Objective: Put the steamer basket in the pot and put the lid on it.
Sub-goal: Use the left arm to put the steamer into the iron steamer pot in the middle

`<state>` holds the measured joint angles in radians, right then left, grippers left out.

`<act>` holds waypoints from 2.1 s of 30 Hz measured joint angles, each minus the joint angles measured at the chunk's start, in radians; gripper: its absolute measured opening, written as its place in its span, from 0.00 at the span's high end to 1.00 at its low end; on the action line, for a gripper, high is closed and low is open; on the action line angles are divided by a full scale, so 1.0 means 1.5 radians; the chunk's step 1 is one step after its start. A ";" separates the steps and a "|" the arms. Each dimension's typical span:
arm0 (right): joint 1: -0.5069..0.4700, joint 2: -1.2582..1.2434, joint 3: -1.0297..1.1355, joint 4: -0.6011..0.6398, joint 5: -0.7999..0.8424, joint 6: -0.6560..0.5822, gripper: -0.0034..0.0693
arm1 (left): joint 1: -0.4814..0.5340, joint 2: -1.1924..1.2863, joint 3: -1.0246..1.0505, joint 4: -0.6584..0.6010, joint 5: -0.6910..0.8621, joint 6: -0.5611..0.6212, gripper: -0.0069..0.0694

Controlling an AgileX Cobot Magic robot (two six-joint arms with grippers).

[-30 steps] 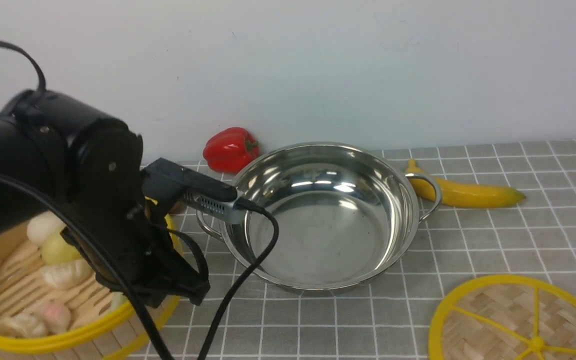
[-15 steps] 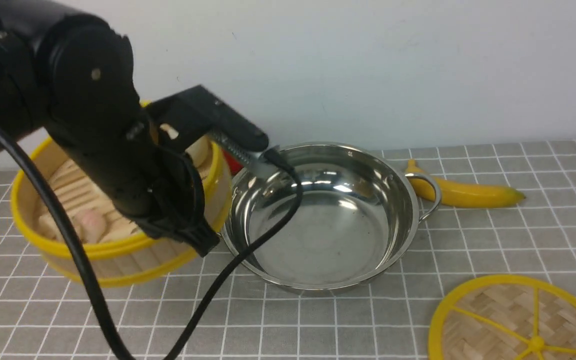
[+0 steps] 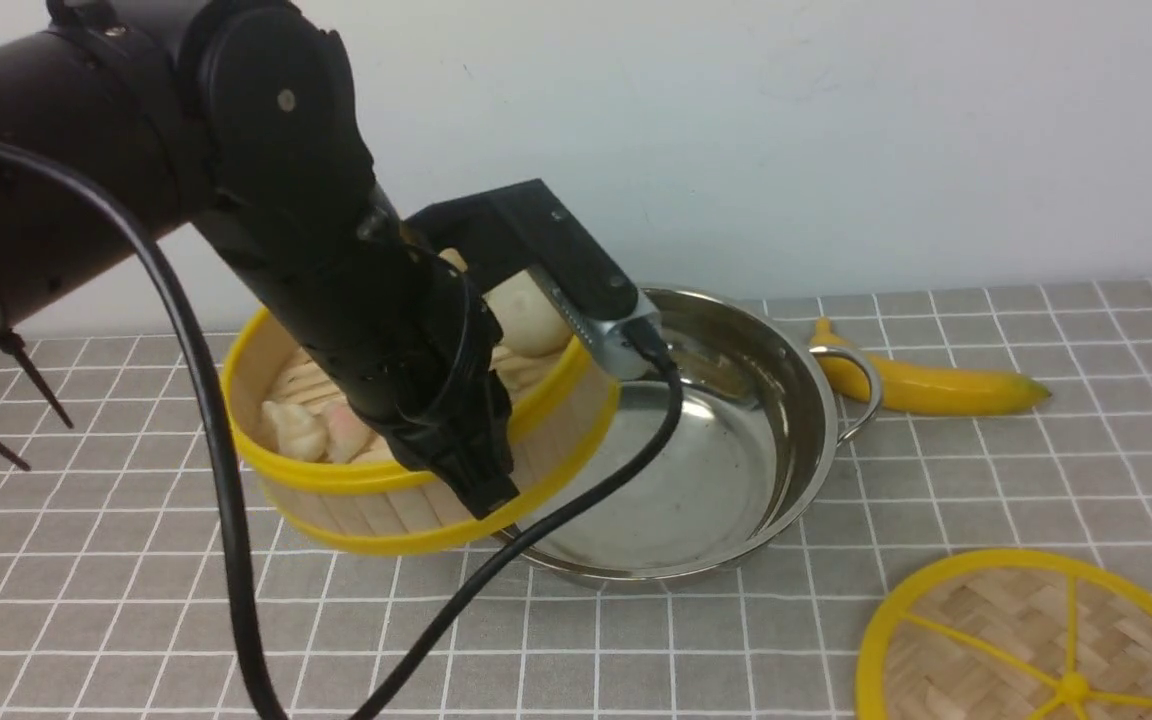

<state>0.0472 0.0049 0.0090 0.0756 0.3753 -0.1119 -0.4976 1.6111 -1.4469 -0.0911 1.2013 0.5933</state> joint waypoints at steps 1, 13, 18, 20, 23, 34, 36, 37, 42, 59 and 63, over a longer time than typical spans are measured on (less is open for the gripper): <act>0.000 0.000 0.000 0.000 0.000 0.000 0.62 | 0.000 0.000 -0.001 -0.001 -0.008 0.010 0.83; 0.000 0.000 0.000 0.000 0.000 0.000 0.62 | 0.000 0.015 -0.002 -0.070 -0.019 0.183 0.83; 0.000 0.000 0.000 0.000 0.000 0.000 0.62 | -0.008 0.052 -0.002 -0.084 -0.049 0.231 0.83; 0.000 0.000 0.000 0.000 0.000 0.000 0.62 | -0.022 0.066 -0.002 -0.058 -0.070 0.243 0.83; 0.000 0.000 0.000 0.000 0.000 0.000 0.62 | -0.060 0.086 -0.002 0.013 -0.094 0.243 0.83; 0.000 0.000 0.000 0.000 0.000 0.000 0.62 | -0.118 0.160 -0.032 0.104 -0.138 0.169 0.83; 0.000 0.000 0.000 0.000 0.000 0.000 0.62 | -0.118 0.173 -0.051 0.118 -0.147 0.149 0.83; 0.000 0.000 0.000 0.000 0.000 0.000 0.62 | -0.118 0.175 -0.056 0.120 -0.147 0.147 0.83; 0.000 0.000 0.000 0.000 0.000 0.000 0.62 | -0.118 0.188 -0.069 0.121 -0.147 0.138 0.83; 0.000 0.000 0.000 0.000 0.000 0.000 0.62 | -0.117 0.252 -0.069 0.054 -0.167 0.134 0.83; 0.000 0.000 0.000 0.000 0.000 0.000 0.62 | -0.117 0.268 -0.069 0.054 -0.165 0.124 0.83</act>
<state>0.0472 0.0049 0.0090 0.0756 0.3753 -0.1119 -0.6728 2.0126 -1.5507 -0.0097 0.9536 0.7797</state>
